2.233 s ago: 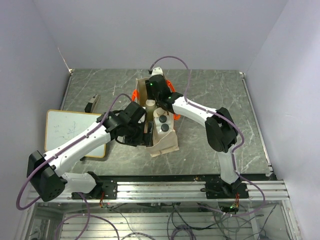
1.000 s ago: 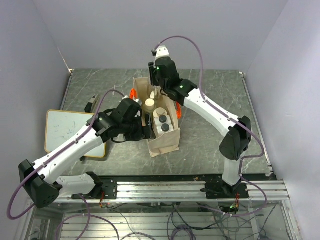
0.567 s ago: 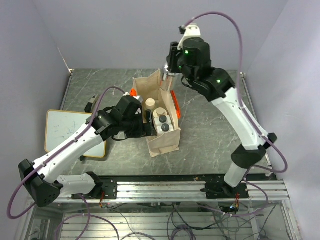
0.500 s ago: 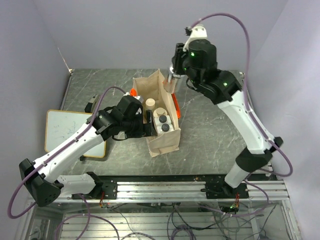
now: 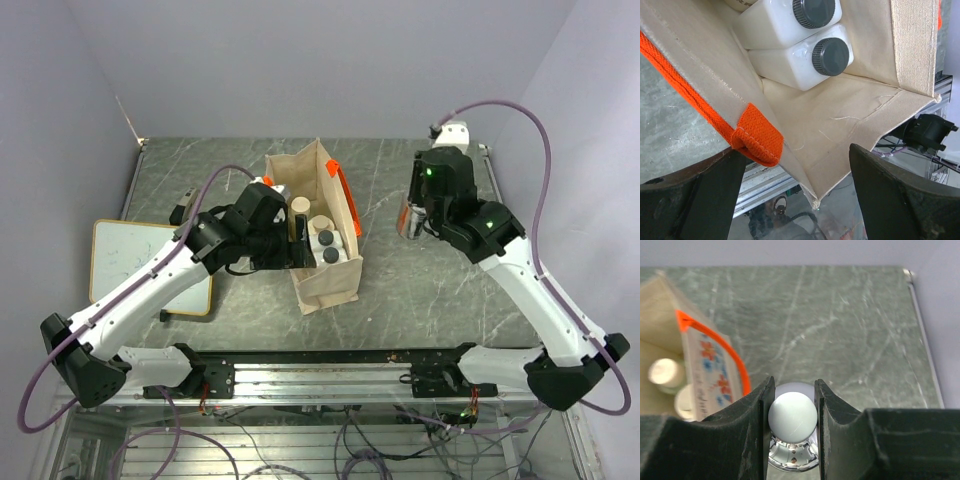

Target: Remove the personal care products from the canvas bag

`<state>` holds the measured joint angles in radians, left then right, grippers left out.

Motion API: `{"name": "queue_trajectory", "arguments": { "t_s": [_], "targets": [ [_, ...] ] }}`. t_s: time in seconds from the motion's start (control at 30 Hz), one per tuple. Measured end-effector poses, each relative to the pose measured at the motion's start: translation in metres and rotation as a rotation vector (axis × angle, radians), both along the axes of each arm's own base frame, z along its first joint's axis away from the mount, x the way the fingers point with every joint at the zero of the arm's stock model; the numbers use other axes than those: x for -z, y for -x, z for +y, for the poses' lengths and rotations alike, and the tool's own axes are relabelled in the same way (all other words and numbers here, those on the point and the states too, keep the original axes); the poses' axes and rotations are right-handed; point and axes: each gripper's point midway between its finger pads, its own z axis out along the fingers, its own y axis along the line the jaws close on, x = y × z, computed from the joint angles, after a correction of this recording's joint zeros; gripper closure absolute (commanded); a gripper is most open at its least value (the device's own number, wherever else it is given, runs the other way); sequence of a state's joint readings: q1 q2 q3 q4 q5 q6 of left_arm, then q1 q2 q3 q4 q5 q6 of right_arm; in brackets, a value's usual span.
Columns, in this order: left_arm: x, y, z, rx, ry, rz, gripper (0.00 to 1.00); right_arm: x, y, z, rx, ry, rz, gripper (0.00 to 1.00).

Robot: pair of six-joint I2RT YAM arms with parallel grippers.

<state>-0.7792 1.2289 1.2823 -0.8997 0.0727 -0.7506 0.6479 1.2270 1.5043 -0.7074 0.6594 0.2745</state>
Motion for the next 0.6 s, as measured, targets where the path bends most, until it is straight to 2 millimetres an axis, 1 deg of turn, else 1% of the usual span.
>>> {"name": "queue_trajectory", "arguments": {
  "t_s": [0.03,0.17,0.23,0.3,0.43,0.5,0.6],
  "targets": [
    [-0.001,0.001,0.001,0.0,-0.003,0.001,0.07,0.008,-0.001,-0.008,0.021,0.004,0.006,1.0],
    [-0.005,0.001,0.003,-0.005,-0.007,-0.005,0.07,0.051,-0.007,-0.049,0.118,0.017,0.019,1.0],
    [-0.006,0.002,0.005,-0.009,-0.008,-0.006,0.07,0.071,-0.008,-0.066,0.155,0.032,0.021,1.0],
    [-0.006,0.002,0.006,-0.013,-0.009,-0.006,0.07,0.086,-0.01,-0.078,0.178,0.048,0.024,1.0],
    [-0.008,0.004,0.009,-0.019,-0.019,-0.002,0.07,0.107,-0.02,-0.095,0.201,0.067,0.012,1.0],
    [-0.012,0.004,0.01,-0.022,-0.021,-0.004,0.07,0.115,-0.026,-0.099,0.193,0.071,0.003,1.0],
    [-0.017,0.001,0.011,-0.027,-0.024,-0.016,0.06,0.13,-0.04,-0.103,0.168,0.074,0.001,1.0]
  ]
}}
